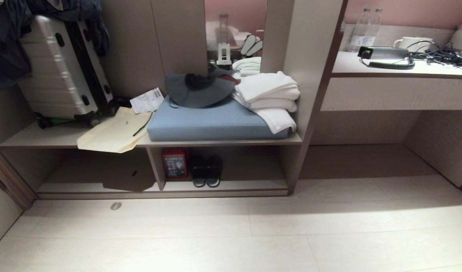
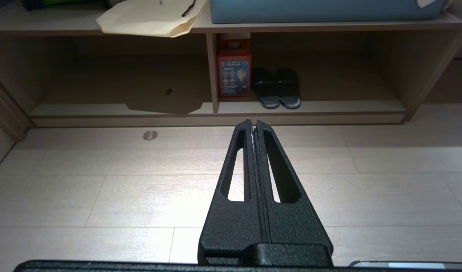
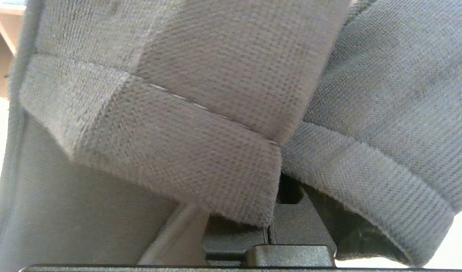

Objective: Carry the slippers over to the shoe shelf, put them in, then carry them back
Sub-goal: Place the slippers into the shoe cabinet

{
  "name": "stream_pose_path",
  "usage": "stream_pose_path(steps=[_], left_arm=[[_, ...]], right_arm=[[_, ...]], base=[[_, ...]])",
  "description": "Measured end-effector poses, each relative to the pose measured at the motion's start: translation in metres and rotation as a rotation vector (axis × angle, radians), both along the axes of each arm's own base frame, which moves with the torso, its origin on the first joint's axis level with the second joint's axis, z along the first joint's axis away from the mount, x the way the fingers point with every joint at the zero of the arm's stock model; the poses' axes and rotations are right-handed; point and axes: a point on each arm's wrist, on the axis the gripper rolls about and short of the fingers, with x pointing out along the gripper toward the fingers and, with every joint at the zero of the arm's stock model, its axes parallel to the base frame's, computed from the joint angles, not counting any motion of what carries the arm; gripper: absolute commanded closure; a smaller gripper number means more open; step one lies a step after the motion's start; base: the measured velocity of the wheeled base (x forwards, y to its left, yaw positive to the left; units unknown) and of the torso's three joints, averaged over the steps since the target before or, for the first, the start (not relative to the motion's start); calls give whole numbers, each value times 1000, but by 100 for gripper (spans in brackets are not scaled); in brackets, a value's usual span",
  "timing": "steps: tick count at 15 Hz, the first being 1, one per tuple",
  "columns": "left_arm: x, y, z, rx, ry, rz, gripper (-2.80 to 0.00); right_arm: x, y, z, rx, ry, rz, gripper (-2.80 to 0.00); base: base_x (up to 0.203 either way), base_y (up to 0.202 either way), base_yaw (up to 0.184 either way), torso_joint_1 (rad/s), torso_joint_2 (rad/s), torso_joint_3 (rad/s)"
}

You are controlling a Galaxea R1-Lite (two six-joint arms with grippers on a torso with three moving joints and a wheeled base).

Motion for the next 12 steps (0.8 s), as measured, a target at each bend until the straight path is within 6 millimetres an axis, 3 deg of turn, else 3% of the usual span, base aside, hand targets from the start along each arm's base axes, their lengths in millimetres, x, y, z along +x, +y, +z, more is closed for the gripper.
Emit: stream_pose_path(steps=[3,12], left_arm=[[0,0,0,1,0,0,0],[0,0,0,1,0,0,0]], right_arm=[[0,0,0,0,2,1,0],[0,0,0,-1,2,1,0]], base=[[28,0,-2,3,1,0],[194,0,-1,3,3,-1]])
